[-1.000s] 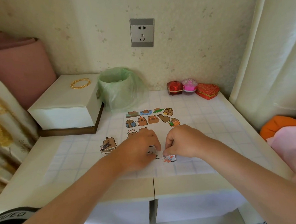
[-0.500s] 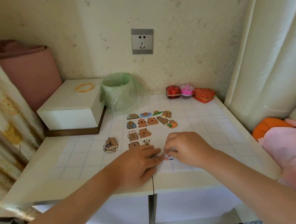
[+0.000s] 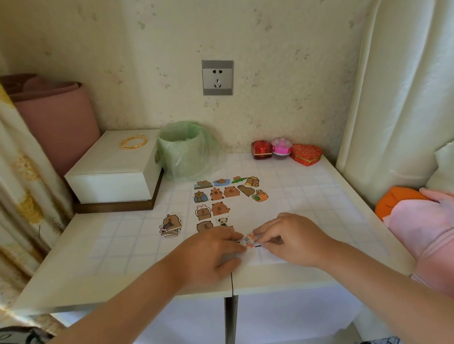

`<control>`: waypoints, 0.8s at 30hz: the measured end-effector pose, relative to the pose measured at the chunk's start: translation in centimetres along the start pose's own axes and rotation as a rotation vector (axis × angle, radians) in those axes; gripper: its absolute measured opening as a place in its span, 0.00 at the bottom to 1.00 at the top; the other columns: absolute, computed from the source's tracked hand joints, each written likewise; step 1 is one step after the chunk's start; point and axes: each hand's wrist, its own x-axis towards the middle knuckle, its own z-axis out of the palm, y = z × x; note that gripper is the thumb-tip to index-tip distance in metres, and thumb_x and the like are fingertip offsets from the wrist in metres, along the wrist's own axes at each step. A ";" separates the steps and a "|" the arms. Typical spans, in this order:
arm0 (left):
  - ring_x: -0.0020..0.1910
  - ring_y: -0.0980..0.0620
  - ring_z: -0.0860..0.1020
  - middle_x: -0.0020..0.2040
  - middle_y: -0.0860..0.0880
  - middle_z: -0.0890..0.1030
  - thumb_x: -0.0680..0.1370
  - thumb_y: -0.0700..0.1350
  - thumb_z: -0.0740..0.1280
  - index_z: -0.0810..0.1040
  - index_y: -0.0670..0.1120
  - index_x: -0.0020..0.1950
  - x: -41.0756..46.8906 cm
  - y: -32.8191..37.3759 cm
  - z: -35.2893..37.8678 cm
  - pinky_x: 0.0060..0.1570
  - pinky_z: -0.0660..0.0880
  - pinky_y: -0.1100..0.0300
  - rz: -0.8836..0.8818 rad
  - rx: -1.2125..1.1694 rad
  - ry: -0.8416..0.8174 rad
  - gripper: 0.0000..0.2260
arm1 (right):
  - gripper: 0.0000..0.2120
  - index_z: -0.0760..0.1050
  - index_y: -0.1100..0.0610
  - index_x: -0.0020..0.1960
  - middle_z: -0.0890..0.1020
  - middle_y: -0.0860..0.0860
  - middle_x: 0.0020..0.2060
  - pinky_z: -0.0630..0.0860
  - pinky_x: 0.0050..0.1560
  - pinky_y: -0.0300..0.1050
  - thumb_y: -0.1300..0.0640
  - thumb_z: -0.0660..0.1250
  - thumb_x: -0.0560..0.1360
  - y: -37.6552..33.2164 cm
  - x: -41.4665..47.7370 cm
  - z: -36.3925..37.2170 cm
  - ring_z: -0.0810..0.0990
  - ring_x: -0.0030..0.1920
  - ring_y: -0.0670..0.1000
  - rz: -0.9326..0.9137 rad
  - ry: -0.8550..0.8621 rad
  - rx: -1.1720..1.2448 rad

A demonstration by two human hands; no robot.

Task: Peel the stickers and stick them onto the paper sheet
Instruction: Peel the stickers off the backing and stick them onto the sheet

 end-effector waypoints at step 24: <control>0.59 0.49 0.73 0.61 0.50 0.73 0.80 0.66 0.51 0.69 0.61 0.73 1.9 0.1 1.3 0.52 0.73 0.50 0.067 0.284 0.013 0.24 | 0.07 0.83 0.41 0.34 0.84 0.36 0.35 0.80 0.48 0.45 0.51 0.77 0.69 0.5 3.6 0.8 0.82 0.41 0.39 0.419 0.057 0.376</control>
